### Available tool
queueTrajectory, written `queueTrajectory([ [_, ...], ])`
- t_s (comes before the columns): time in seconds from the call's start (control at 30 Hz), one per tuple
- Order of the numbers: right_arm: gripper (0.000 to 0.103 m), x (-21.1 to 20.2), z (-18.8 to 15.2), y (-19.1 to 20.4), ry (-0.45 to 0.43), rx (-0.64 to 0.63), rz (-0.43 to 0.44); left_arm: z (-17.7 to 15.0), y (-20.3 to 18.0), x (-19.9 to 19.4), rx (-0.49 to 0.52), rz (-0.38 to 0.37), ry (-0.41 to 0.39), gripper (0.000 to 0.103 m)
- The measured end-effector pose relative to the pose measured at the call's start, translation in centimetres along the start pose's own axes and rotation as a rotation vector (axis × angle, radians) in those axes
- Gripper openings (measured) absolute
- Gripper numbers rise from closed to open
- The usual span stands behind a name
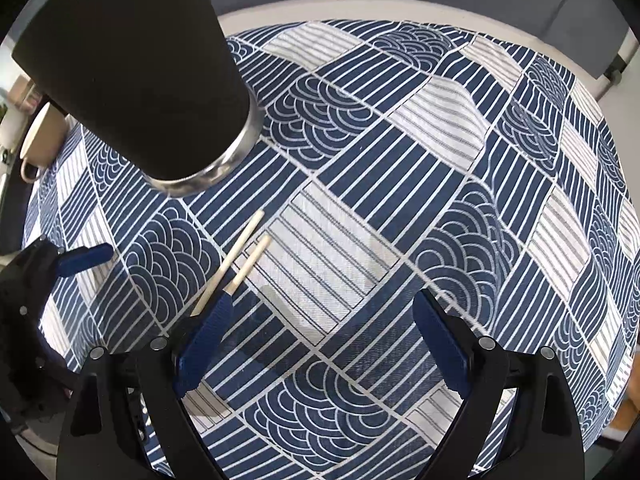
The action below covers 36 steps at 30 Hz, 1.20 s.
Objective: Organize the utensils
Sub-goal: 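Close the left tool on one chopstick while the right tool grasps another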
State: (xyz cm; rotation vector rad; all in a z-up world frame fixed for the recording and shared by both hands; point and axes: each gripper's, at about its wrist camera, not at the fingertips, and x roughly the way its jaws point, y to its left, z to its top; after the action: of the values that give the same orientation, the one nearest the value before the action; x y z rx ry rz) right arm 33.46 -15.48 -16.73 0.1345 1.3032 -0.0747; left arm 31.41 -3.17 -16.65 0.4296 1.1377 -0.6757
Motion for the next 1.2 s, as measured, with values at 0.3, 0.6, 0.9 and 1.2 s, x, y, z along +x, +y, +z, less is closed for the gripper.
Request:
queueTrajectory([
  [0.3,0.087,1.4,-0.3,0.8,0.028,0.006,-0.017,0.3,-0.2,0.4,-0.006,-0.01,0.014,0.094],
  [0.6,0.087,2.0,0.2,0.7,0.038,0.031,-0.015,0.9,0.0,0.8,0.001,0.002,0.03,0.091],
  [0.9,0.088,2.8,1.6,2.9,0.063,0.044,-0.03,0.8,1.7,-0.1,-0.032,-0.007,0.031,0.058],
  [1.2,0.072,3.0,2.2,5.2,0.089,0.101,-0.077,0.2,2.1,-0.6,-0.068,-0.022,0.028,0.038],
])
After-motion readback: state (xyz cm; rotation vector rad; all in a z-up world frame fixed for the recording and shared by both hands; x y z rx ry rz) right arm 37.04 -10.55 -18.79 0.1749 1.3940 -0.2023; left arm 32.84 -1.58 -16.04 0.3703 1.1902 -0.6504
